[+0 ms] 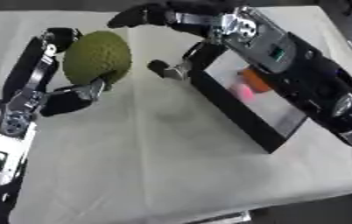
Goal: Pick up the objects with one hand, pass them to the other hand, and then place them into the box on the other side of the table.
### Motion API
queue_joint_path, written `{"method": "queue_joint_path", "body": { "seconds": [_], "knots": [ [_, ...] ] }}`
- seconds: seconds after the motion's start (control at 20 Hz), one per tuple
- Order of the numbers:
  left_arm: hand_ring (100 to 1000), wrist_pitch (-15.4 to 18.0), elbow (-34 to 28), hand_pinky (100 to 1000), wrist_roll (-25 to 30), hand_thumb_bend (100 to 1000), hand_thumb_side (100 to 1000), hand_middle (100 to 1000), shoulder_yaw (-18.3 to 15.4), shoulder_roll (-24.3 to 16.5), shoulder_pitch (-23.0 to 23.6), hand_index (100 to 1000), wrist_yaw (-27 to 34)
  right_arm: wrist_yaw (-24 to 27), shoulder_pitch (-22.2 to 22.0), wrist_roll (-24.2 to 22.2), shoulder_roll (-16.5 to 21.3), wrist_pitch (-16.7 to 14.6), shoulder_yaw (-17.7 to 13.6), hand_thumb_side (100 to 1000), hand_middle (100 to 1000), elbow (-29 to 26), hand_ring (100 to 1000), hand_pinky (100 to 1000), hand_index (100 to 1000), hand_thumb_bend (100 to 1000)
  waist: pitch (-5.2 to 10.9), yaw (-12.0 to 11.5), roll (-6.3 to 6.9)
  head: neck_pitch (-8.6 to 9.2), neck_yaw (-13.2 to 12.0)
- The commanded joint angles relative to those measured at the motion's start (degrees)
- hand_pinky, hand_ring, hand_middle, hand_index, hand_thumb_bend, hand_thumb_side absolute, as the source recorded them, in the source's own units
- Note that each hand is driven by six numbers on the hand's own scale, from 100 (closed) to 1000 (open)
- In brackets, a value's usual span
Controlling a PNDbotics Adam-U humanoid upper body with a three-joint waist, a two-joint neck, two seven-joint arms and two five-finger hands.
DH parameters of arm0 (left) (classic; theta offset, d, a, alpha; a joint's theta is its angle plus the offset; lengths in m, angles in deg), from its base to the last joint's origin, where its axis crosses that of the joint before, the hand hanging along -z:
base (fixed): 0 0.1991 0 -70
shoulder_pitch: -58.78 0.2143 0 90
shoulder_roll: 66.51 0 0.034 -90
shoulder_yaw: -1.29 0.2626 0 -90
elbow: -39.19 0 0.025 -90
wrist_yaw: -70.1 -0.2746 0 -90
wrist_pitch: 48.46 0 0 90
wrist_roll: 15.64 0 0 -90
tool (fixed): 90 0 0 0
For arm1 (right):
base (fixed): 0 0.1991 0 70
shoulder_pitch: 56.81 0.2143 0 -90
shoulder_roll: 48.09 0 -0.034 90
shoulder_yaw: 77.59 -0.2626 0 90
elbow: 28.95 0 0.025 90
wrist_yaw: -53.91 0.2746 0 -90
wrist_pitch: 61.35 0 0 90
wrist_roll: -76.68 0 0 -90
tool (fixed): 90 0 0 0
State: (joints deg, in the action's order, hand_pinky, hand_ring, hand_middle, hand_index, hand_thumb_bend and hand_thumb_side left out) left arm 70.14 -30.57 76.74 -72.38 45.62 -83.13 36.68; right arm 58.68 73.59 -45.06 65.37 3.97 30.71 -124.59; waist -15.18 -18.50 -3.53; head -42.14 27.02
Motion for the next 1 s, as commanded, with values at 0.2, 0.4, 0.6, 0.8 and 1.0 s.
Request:
{"method": "queue_joint_path", "body": {
  "seconds": [0.2, 0.4, 0.6, 0.8, 1.0],
  "knots": [
    [516, 0.4, -0.8, 739, -0.6, 100, 286, 450, 0.3, 1.8, -1.6, 531, -1.1, -2.8, 2.0, 1.0, -0.7, 0.4, 0.4, 100, 945, 0.9, 1000, 1000, 1000, 100, 0.70, -0.2, -0.02, 0.53, 0.6],
    [516, 0.5, -0.3, 739, -0.5, 100, 291, 450, 0.3, 2.8, -1.7, 535, -1.7, -4.1, 2.8, 1.6, -1.5, 1.0, 0.9, 100, 869, 1.2, 1000, 1000, 1000, 100, 0.47, -0.2, -0.10, 0.44, 0.8],
    [515, 0.4, 0.1, 739, -0.7, 100, 307, 450, 0.1, 3.6, -1.9, 539, -1.7, -4.5, 3.0, 2.1, -2.0, 1.8, 1.2, 100, 745, 1.4, 1000, 1000, 934, 100, 0.27, -0.2, -0.14, 0.33, 1.0],
    [516, 0.5, 0.1, 740, -0.9, 100, 314, 451, 0.2, 4.1, -2.0, 544, -1.6, -4.6, 3.1, 3.3, -2.3, 3.0, 1.3, 100, 593, 1.8, 1000, 1000, 803, 100, 0.19, -0.2, -0.16, 0.24, 1.0],
    [517, 0.6, 0.0, 738, -1.3, 100, 325, 457, 0.2, 4.4, -2.0, 558, -1.6, -2.6, 3.0, 5.4, -2.6, 4.6, 1.5, 100, 476, 2.0, 907, 963, 690, 100, 0.20, -0.3, -0.16, 0.26, 0.9]
  ]
}}
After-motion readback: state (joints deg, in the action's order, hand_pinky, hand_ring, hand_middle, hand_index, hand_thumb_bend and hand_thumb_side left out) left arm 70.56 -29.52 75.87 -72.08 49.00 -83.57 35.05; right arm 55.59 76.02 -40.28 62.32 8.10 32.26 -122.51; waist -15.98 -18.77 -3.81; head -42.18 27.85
